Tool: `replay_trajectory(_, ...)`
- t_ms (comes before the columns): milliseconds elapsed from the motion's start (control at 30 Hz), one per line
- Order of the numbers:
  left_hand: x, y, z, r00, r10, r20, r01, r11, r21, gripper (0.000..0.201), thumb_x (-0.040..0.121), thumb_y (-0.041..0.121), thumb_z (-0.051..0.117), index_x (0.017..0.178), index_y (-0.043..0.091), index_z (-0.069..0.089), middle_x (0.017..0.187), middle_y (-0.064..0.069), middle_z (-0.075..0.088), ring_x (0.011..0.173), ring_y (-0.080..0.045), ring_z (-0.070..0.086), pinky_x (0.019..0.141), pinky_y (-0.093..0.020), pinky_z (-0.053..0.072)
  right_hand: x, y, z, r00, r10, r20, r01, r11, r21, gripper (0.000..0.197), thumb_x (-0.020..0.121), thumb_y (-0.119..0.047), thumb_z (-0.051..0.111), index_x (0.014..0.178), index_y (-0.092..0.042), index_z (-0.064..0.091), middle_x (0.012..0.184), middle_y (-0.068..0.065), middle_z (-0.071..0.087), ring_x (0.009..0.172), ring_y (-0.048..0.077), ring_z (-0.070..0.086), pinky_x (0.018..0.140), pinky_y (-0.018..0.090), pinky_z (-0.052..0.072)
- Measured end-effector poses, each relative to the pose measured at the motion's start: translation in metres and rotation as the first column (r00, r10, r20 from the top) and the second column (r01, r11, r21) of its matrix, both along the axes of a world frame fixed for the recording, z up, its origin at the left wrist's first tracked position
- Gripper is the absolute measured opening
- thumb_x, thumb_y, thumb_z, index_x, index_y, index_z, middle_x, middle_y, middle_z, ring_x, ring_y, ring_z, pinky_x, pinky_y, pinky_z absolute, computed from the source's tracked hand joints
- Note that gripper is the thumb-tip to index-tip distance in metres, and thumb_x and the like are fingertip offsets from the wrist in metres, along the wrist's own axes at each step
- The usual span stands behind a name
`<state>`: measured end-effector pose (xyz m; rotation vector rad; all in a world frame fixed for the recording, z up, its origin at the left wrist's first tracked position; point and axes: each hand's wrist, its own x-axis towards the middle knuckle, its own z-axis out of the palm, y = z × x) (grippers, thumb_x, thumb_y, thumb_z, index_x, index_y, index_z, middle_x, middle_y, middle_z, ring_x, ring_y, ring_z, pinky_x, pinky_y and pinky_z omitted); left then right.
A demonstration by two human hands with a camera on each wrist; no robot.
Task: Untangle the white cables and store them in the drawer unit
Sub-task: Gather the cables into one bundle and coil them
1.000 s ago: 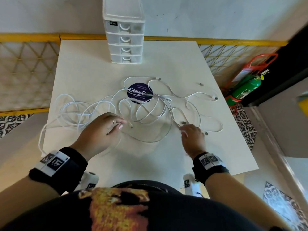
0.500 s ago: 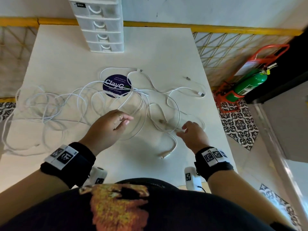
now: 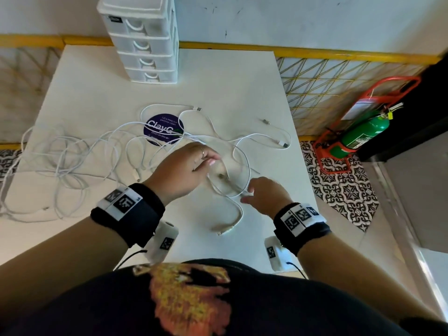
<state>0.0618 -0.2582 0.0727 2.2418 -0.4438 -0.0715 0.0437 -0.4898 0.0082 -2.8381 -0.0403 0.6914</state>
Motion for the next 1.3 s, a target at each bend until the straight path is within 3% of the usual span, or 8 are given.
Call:
replay_trajectory(233, -0.004, 0.0, 0.005, 1.0, -0.012, -0.009, 0.012, 1.0, 0.004, 0.019, 0.094, 0.023, 0.056, 0.108, 0.022, 0.07, 0.107, 0.009, 0.067, 0.102, -0.005, 0.06, 0.093, -0.032, 0.048, -0.021, 0.014, -0.024, 0.988, 0.137, 0.065, -0.125, 0.979, -0.161, 0.027, 0.095, -0.02, 0.04, 0.118, -0.01, 0.05, 0.114, 0.007, 0.052, 0.106, 0.027, 0.058, 0.08, 0.035, 0.045)
replay_trajectory(400, -0.002, -0.011, 0.026, 0.99, -0.118, 0.079, 0.113, 0.991, 0.065, 0.025, 0.095, 0.014, 0.059, 0.119, 0.018, 0.066, 0.114, 0.004, 0.067, 0.103, 0.001, 0.054, 0.091, -0.004, 0.035, 0.0, 0.022, 0.046, 0.927, 0.045, 0.372, -0.161, 0.944, 0.287, 0.011, 0.091, -0.02, 0.056, 0.095, -0.011, 0.06, 0.092, 0.004, 0.055, 0.083, 0.026, 0.059, 0.073, 0.036, 0.046)
replay_trajectory(533, 0.01, -0.023, 0.054, 0.991, -0.111, 0.076, 0.103, 0.989, 0.103, 0.018, 0.094, 0.021, 0.06, 0.11, 0.018, 0.067, 0.1, 0.0, 0.069, 0.092, -0.012, 0.062, 0.086, -0.028, 0.048, 0.023, 0.043, 0.121, 0.833, -0.262, 0.488, -0.126, 0.769, 0.627, 0.013, 0.088, -0.022, 0.066, 0.079, -0.017, 0.058, 0.078, -0.006, 0.049, 0.066, 0.001, 0.048, 0.062, 0.011, 0.036)
replay_trajectory(633, 0.017, -0.025, 0.08, 0.994, 0.095, -0.052, -0.103, 0.979, -0.176, 0.025, 0.099, 0.027, 0.054, 0.084, 0.013, 0.068, 0.073, 0.002, 0.068, 0.065, -0.005, 0.063, 0.069, -0.026, 0.052, 0.029, 0.059, 0.146, 0.839, -0.452, 0.303, -0.072, 0.46, 0.885, 0.012, 0.087, -0.024, 0.065, 0.09, -0.02, 0.055, 0.081, 0.003, 0.061, 0.07, 0.004, 0.057, 0.07, 0.016, 0.044)
replay_trajectory(767, 0.021, -0.016, 0.112, 0.95, 0.172, -0.261, -0.305, 0.692, -0.655, 0.029, 0.105, 0.019, 0.041, 0.091, 0.009, 0.065, 0.064, 0.002, 0.064, 0.053, -0.007, 0.059, 0.054, -0.018, 0.048, 0.02, 0.086, 0.144, 0.964, -0.258, 0.065, -0.003, 0.236, 0.972, 0.026, 0.09, -0.019, 0.063, 0.111, -0.018, 0.048, 0.094, 0.005, 0.066, 0.086, 0.012, 0.064, 0.081, 0.023, 0.051)
replay_trajectory(900, 0.032, 0.007, 0.129, 0.944, 0.167, -0.285, -0.329, 0.539, -0.775, 0.028, 0.106, 0.02, 0.036, 0.095, 0.013, 0.061, 0.054, 0.009, 0.054, 0.046, -0.007, 0.043, 0.047, -0.02, 0.038, 0.004, 0.098, 0.127, 0.999, -0.036, 0.039, -0.02, 0.419, 0.908, 0.014, 0.095, -0.022, 0.05, 0.085, -0.016, 0.056, 0.055, 0.001, 0.059, 0.06, 0.013, 0.052, 0.07, 0.031, 0.042)
replay_trajectory(1133, 0.057, 0.07, 0.152, 0.853, 0.387, -0.352, -0.486, 0.341, -0.805, 0.031, 0.107, 0.032, 0.031, 0.088, 0.02, 0.053, 0.048, 0.01, 0.039, 0.04, -0.006, 0.026, 0.038, -0.018, 0.02, 0.003, 0.032, 0.044, 0.985, -0.12, -0.124, 0.172, 0.736, 0.655, 0.027, 0.096, -0.031, 0.052, 0.072, -0.023, 0.061, 0.052, -0.013, 0.057, 0.053, 0.008, 0.05, 0.065, 0.029, 0.043)
replay_trajectory(1300, 0.06, 0.069, 0.123, 0.828, 0.34, -0.447, -0.561, 0.486, -0.67, 0.028, 0.106, 0.034, 0.035, 0.09, 0.02, 0.053, 0.047, 0.01, 0.04, 0.039, -0.005, 0.025, 0.036, -0.016, 0.019, 0.04, -0.017, -0.001, 0.97, -0.239, 0.053, 0.187, 0.862, 0.471, 0.01, 0.091, -0.026, 0.06, 0.087, -0.021, 0.067, 0.093, 0.006, 0.068, 0.089, 0.026, 0.064, 0.077, 0.028, 0.044)
